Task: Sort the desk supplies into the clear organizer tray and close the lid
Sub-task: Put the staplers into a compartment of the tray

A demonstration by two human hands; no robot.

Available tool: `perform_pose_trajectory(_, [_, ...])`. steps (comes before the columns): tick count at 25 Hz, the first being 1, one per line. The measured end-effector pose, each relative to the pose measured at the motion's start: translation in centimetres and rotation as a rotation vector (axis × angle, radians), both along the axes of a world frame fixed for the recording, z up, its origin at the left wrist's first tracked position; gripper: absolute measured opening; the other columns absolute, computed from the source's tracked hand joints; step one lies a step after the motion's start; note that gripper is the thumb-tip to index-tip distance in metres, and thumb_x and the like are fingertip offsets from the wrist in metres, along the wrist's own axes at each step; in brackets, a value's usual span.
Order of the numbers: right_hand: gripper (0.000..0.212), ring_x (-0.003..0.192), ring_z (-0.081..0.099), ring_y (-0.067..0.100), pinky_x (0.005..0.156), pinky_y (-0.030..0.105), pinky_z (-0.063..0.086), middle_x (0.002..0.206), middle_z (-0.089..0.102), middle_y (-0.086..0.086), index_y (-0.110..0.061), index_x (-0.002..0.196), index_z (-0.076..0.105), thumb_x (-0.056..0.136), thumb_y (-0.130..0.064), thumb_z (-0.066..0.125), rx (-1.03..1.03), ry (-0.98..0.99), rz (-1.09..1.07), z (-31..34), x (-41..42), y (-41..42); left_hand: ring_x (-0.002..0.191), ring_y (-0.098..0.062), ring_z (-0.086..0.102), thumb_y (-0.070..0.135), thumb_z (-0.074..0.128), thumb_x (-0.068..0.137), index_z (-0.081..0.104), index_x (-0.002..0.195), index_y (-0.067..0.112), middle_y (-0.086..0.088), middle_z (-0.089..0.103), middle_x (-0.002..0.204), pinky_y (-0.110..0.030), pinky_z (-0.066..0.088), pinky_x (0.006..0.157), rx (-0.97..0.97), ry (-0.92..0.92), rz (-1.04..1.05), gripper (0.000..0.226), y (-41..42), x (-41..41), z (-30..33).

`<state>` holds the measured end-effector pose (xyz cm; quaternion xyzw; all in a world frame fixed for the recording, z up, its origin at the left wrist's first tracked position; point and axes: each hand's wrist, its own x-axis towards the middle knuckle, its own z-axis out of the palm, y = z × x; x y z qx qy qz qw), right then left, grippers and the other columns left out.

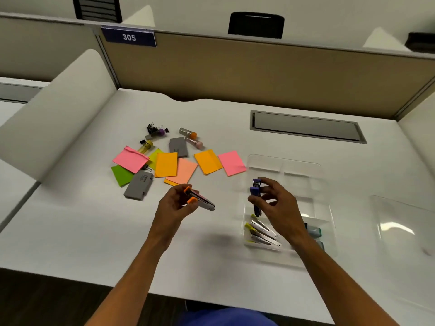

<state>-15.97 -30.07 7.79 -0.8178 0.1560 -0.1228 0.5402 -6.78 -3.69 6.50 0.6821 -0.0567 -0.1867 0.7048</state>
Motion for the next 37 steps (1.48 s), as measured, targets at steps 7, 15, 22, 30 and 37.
perform_pose_trajectory(7, [0.048, 0.083, 0.066, 0.001, 0.077, 0.027, 0.054, 0.1, 0.071, -0.023, -0.045, 0.119, 0.057, 0.076, -0.045, 0.078, -0.22, 0.252, 0.121, -1.7, -2.2, -3.7, 0.109, -0.012, 0.065, 0.004, 0.07, 0.084, 0.059, 0.12, 0.022, 0.001, 0.071, 0.113, -0.025, 0.05, 0.088, 0.001, -0.015, -0.068, 0.041, -5.1, -1.2, 0.6])
perform_pose_trajectory(15, [0.051, 0.099, 0.066, 0.021, 0.079, 0.033, 0.052, 0.114, 0.07, -0.008, -0.042, 0.129, 0.051, 0.081, -0.057, 0.064, -0.74, 0.521, 0.399, -3.8, -2.8, -3.4, 0.11, -0.011, 0.065, -0.002, 0.071, 0.081, 0.06, 0.121, 0.022, 0.003, 0.07, 0.115, -0.033, 0.052, 0.093, 0.075, -0.046, -0.17, 0.047, -8.3, -0.7, 0.6])
perform_pose_trajectory(22, [0.049, 0.094, 0.065, 0.024, 0.071, 0.032, 0.049, 0.104, 0.07, -0.001, -0.033, 0.12, 0.059, 0.081, -0.06, 0.067, -0.87, 0.527, 0.49, -4.9, -2.0, -2.5, 0.11, -0.006, 0.063, 0.001, 0.072, 0.081, 0.06, 0.117, 0.03, 0.009, 0.07, 0.114, -0.027, 0.052, 0.089, 0.132, -0.051, -0.229, 0.048, -9.9, -1.1, -0.5])
perform_pose_trajectory(30, [0.023, 0.08, 0.058, 0.009, 0.068, 0.018, 0.044, 0.095, 0.06, -0.014, -0.036, 0.097, 0.049, 0.088, -0.045, 0.067, -0.512, 0.37, 0.153, -3.9, -2.9, -4.3, 0.11, -0.01, 0.064, -0.003, 0.071, 0.08, 0.059, 0.117, 0.023, 0.008, 0.067, 0.116, -0.027, 0.054, 0.091, 0.125, 0.003, -0.247, 0.046, -11.4, -2.1, -0.9])
perform_pose_trajectory(37, [0.054, 0.124, 0.048, 0.009, 0.097, 0.023, 0.037, 0.138, 0.055, -0.012, -0.038, 0.138, 0.047, 0.089, -0.056, 0.059, -0.507, 0.26, 0.18, -4.0, -3.7, -4.0, 0.109, -0.014, 0.065, -0.001, 0.074, 0.078, 0.059, 0.116, 0.024, 0.008, 0.067, 0.113, -0.028, 0.056, 0.089, 0.133, 0.022, -0.334, 0.048, -12.6, -3.8, -1.5])
